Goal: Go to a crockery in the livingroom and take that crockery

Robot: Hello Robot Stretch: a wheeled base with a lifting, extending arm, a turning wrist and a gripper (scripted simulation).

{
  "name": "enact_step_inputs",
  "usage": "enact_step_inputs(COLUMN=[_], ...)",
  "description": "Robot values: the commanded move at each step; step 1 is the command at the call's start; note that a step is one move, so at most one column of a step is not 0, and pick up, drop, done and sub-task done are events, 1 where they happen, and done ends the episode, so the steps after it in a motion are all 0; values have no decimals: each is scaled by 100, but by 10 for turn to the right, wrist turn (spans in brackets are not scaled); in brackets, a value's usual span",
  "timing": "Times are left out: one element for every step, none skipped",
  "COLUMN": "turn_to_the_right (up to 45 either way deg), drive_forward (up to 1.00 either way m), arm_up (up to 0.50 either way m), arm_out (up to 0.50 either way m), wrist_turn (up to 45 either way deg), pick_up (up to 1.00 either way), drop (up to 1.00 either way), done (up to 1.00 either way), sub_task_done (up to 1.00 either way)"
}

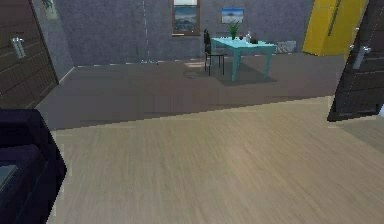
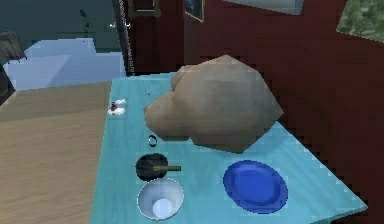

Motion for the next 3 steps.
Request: enact_step_inputs(turn_to_the_right=[0, 0, 0], drive_forward=[0, 0, 0], arm_up=[38, 0, 0], arm_out=[0, 6, 0], wrist_turn=[0, 0, 450], pick_up=[0, 0, 0], drop=[0, 0, 0], done=[0, 0, 0], sub_task_done=[0, 0, 0])
